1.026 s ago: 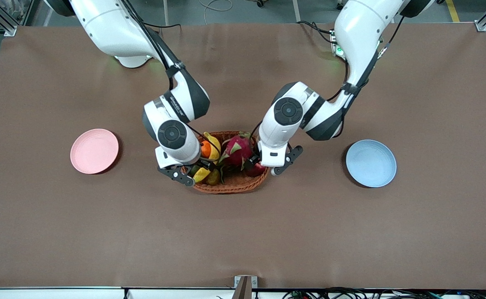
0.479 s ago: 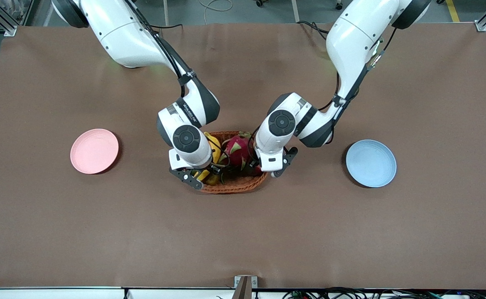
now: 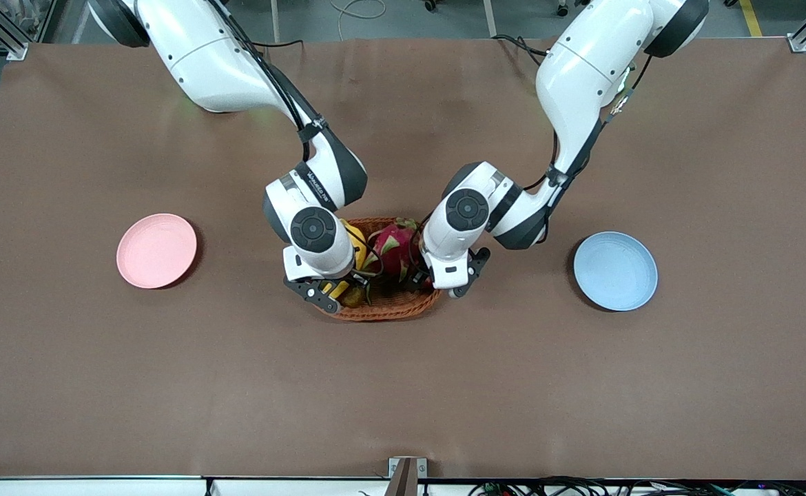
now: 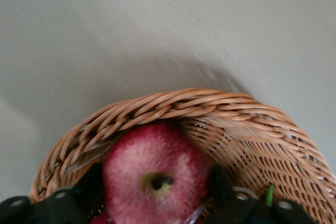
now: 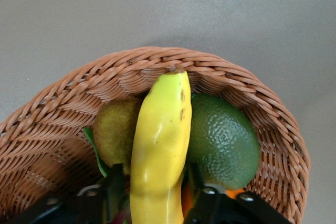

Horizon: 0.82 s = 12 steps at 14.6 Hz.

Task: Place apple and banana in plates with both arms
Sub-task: 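Grasp the banana with the right gripper while the left gripper grasps the apple, then carry the banana to the pink plate while the left gripper carries the apple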

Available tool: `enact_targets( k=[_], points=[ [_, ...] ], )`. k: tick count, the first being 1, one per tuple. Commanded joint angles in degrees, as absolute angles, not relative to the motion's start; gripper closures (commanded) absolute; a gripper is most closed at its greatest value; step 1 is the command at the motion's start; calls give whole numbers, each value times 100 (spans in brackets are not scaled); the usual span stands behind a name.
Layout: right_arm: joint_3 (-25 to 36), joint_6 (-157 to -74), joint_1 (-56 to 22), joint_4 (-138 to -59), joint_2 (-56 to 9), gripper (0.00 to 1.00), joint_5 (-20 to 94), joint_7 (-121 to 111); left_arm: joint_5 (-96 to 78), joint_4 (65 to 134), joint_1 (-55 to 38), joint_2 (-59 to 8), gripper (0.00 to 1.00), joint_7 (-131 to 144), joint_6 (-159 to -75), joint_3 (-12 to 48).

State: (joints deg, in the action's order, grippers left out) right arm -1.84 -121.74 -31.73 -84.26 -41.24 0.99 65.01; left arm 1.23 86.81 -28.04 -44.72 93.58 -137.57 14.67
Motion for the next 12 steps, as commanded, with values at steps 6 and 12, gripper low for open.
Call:
enact_targets(
  k=[6,12],
  points=[
    [-158,-11797,-2743,-8297,-3842,66,149,6495,368,8437,-2734,-3773,77,9404,-12993,1380],
    [-132,-10189,-1488,-8332,-2910,68,149,4137,571,9086,-1883,-2375,77,7825,-11717,1380]
  ],
)
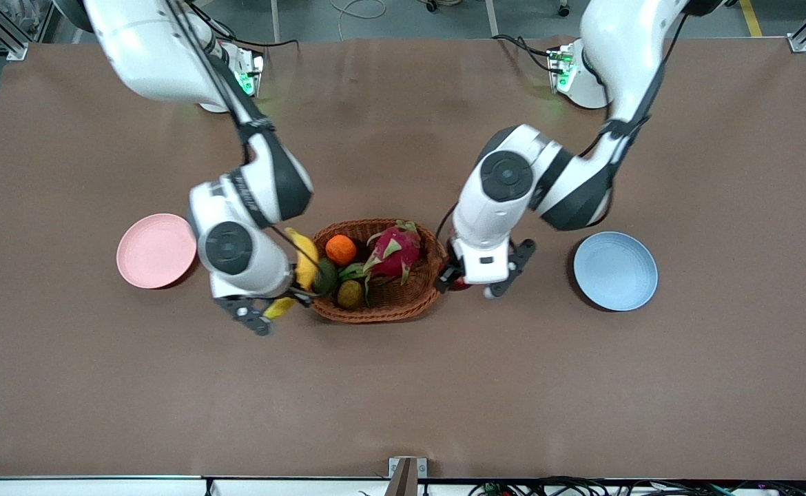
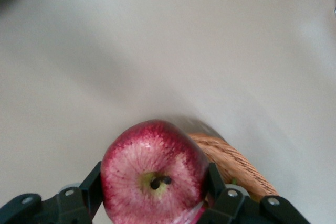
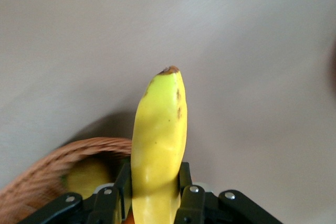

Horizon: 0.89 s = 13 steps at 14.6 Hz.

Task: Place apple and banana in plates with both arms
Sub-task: 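Carry the banana to the pink plate while the left gripper carries the apple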

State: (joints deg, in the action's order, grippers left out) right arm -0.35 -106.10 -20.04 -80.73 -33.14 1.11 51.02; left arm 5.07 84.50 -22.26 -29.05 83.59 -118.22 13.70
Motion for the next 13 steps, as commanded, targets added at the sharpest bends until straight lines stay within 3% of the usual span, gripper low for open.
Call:
enact_targets(
  k=[1,7,10,13],
  points=[
    [-123,-9969,-1216,-8341,-2866,70,149,3583,580,9358,-1646,-2182,77,7448,-11716,1380],
    [-114,-9913,464,-9120,-2691,75,70,311,781,10431,-389,-1723,75,5469,-11760,1389],
    [-114,-10834,790,-10411,-1971,75,53,-376,1239,10940,16,-1731,75,5213,-12118,1415],
    [-114,-11686,835,-11624,-1277,75,-35,-422,1257,11477,385,-1845,73,4888,-13066,1398]
  ],
)
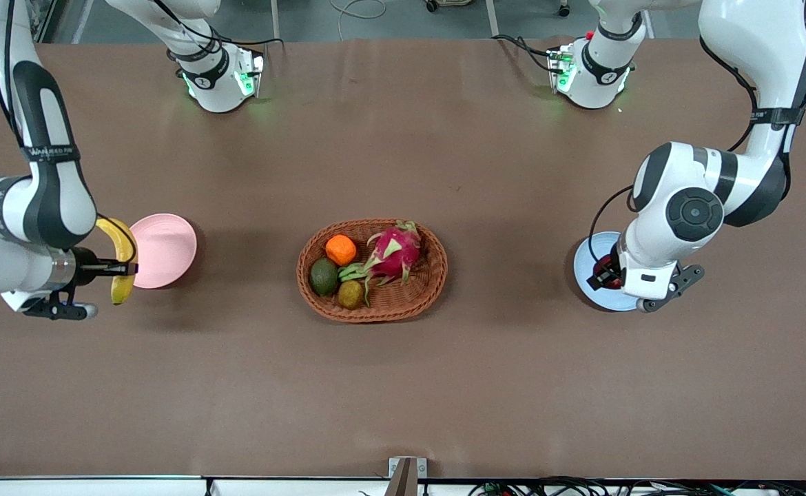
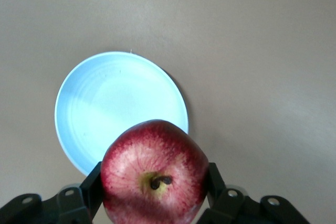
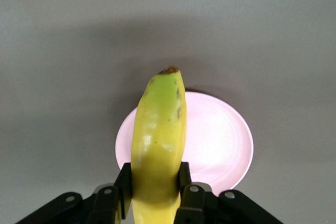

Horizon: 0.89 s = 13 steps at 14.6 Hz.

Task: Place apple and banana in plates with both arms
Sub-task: 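Carry the banana to the pink plate while the left gripper carries the apple, then lower the banana onto the pink plate while the left gripper lowers the apple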

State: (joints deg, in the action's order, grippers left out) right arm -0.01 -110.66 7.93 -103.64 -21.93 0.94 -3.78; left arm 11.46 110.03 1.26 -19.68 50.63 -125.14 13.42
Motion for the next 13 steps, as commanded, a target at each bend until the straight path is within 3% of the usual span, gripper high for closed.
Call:
enact_targets(
  k=[1,6,7,8,9,10,13],
  points=[
    [-114,-12133,835,-12037,-1109,75,-35,-422,1283,11626,456,-1924,71,4808,-13348,1397],
    [-114,-13577,1010,-13015,-1046,75,-35,-431,1740,11857,659,-2206,55,4799,-13781,1380],
    [-114,-13771,1011,-13147,-1055,75,-35,-431,1740,11856,659,-2258,47,4799,-13790,1380],
    [-114,-13920,1011,-13218,-1055,75,-35,-431,1740,11856,659,-2267,33,4799,-13790,1380],
    [-114,-14000,1019,-13227,-1081,75,-35,-431,1740,11856,659,-2294,13,4799,-13790,1380],
    [-114,-14027,1020,-13228,-1116,75,-26,-422,1749,11856,659,-2294,1,4799,-13790,1380],
    [-114,-14036,1020,-13228,-1291,74,-26,-422,1749,11856,659,-2277,1,4799,-13781,1389]
  ],
)
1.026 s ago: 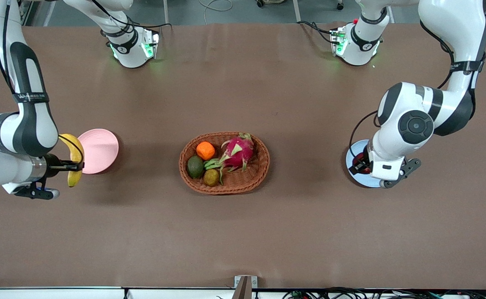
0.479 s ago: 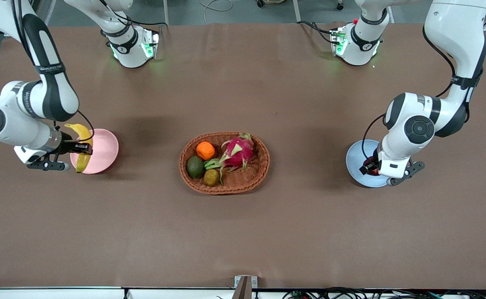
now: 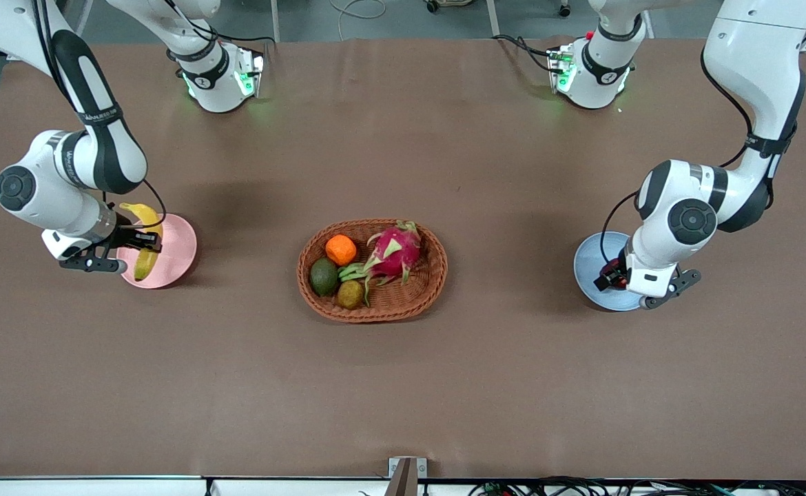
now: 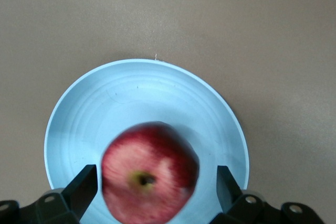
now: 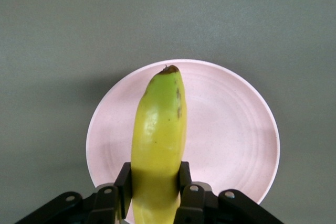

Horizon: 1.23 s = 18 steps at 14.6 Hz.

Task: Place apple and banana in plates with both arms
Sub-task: 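Lower the banana onto the pink plate while the left gripper lowers the apple, then open both grippers and lift them away from the plates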

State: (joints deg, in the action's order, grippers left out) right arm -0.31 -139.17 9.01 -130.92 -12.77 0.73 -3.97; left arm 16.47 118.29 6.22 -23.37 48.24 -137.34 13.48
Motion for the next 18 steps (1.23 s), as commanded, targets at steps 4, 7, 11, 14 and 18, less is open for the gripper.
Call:
enact_targets(
  k=[4,7,11,14,18],
  points=[
    [-114,-14308,1011,-13236,-1581,72,-26,-413,1740,11699,642,-1908,0,4764,-13571,1450],
    [-123,-14230,1019,-13228,-1582,2,0,-343,1732,11322,641,-1513,0,4379,-12844,1686],
    [-123,-13039,1011,-12642,-969,0,44,-325,1661,10347,659,-1108,0,3080,-11771,1696],
    [-123,-10959,1011,-10791,-852,0,123,-325,1635,9627,659,-897,0,2506,-10788,1705],
    [-149,-9292,941,-8669,-888,0,114,69,1003,8739,650,-598,0,1602,-9548,1705]
  ],
)
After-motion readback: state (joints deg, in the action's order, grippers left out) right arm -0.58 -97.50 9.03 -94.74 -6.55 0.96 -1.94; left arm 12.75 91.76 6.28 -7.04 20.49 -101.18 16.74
